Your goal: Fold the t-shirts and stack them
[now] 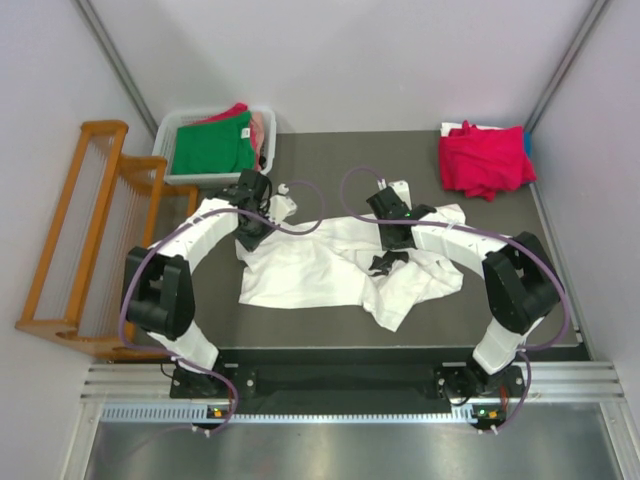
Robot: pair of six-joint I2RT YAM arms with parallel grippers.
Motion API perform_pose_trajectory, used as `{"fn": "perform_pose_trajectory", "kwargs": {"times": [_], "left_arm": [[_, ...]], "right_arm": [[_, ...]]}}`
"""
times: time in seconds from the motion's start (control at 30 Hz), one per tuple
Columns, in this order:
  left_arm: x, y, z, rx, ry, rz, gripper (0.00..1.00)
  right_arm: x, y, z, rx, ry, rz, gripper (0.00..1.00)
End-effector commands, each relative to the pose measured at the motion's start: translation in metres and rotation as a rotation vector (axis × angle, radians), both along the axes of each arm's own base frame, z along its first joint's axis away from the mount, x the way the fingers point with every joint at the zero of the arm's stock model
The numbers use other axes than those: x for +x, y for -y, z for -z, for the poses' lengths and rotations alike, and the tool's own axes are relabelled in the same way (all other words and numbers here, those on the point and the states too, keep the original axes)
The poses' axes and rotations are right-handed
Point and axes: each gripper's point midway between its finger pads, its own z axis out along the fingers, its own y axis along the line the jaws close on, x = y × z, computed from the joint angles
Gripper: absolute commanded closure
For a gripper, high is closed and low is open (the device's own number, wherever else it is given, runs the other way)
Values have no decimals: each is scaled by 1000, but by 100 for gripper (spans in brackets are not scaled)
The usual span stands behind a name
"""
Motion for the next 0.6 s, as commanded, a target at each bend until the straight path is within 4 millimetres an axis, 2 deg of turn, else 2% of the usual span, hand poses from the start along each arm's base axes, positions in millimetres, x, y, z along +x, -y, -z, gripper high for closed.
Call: {"fn": "perform_pose_trajectory", "kwargs": {"times": [0.0, 0.1, 0.23, 0.27, 0.37, 0.57], "left_arm": [[3, 31, -9, -105, 9, -9, 73], [14, 34, -3, -106, 31, -47, 70], [30, 23, 16, -33, 56, -91, 55], [31, 22, 20, -24, 55, -96, 54], [22, 24, 32, -29, 4, -79, 54], [-5, 26, 32, -26, -48, -11, 53]], "right_arm": [[15, -5, -17, 26, 61, 17, 51], [19, -9, -14, 35, 60, 13, 51], [21, -13, -14, 40, 56, 9, 51], [21, -13, -14, 39, 57, 8, 51], [22, -11, -15, 35, 59, 12, 50], [23, -10, -14, 38, 59, 16, 50]]}}
